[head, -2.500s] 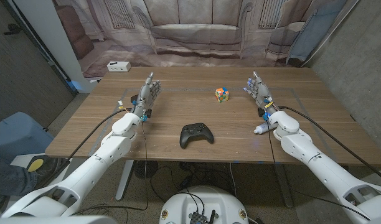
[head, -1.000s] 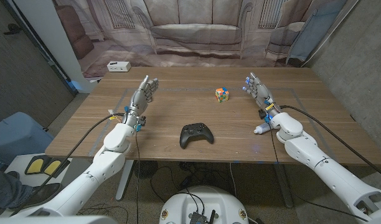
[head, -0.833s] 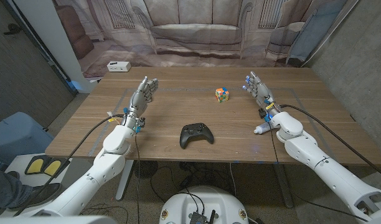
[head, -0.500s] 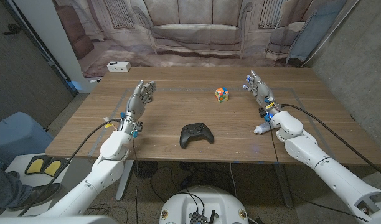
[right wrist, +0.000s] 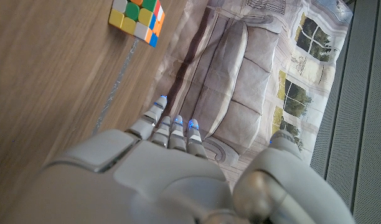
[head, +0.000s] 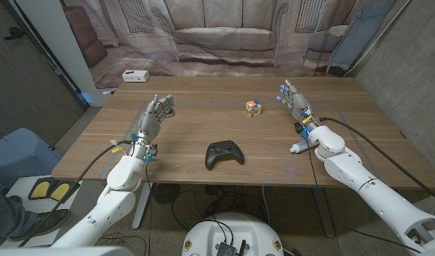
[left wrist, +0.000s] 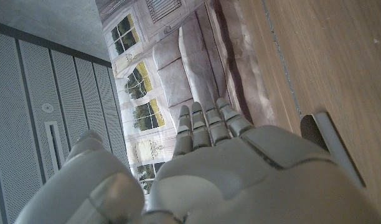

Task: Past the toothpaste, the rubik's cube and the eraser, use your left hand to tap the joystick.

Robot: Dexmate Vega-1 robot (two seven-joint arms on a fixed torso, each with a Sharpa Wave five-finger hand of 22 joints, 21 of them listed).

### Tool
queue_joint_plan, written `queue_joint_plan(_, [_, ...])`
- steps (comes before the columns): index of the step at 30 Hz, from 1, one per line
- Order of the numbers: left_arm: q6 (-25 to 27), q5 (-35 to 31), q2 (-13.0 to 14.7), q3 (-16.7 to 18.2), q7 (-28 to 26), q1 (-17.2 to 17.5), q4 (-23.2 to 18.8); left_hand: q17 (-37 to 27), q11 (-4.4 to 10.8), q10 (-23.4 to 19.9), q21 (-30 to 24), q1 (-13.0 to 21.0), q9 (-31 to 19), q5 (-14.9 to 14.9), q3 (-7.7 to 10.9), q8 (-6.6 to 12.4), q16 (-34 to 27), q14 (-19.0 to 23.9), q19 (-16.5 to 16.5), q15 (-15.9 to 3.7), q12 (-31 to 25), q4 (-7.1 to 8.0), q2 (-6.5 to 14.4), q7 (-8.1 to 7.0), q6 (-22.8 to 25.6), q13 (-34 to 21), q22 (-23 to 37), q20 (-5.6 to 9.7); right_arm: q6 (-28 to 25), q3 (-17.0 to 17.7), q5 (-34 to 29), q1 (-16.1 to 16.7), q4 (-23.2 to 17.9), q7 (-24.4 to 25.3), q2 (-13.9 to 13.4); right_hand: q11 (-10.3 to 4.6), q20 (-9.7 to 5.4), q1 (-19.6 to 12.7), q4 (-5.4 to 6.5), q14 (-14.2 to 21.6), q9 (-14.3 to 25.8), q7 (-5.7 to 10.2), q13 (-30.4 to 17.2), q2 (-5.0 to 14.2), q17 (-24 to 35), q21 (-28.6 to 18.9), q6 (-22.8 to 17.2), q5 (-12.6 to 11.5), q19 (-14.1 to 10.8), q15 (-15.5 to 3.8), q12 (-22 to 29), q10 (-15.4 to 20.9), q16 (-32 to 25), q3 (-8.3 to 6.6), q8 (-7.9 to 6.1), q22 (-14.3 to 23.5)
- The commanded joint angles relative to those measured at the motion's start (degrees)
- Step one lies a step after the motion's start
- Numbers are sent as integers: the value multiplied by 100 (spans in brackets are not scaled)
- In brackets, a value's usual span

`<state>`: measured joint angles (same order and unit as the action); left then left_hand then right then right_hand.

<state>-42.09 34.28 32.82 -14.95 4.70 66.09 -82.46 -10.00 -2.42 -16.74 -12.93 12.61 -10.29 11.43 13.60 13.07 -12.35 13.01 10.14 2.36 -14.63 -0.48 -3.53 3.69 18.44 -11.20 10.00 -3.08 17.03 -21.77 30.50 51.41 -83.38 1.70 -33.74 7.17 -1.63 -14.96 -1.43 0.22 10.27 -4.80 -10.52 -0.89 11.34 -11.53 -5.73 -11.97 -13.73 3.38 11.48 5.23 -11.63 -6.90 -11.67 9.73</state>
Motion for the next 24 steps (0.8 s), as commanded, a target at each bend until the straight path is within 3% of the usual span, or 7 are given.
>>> queue_joint_plan(1, [-44, -364, 158, 144, -312, 476, -431, -22, 6, -44, -30, 31, -14, -8, -3, -5, 23, 71, 59, -1, -20, -15, -3, -13, 43, -8, 16, -10, -84, 0, -57, -9, -96, 113, -21, 17, 13, -54, -28, 18, 27, 2, -18, 26, 12, 7, -54, 3, -40, 33, 5, 48, -25, -8, 18, 10])
queue_joint_plan(24, [-149, -1041, 291, 254, -657, 1134, -1061, -26, 25, -185, 6, 8, -19, -16, -27, 2, 42, 172, 111, -40, -28, -24, 2, -11, 249, -11, 18, -47, -139, -13, -150, -121, -100, 144, -48, 15, 29, -79, -52, 12, 27, 5, -19, 49, 14, 18, -70, 17, -40, 33, -14, 17, -12, -18, 28, 9])
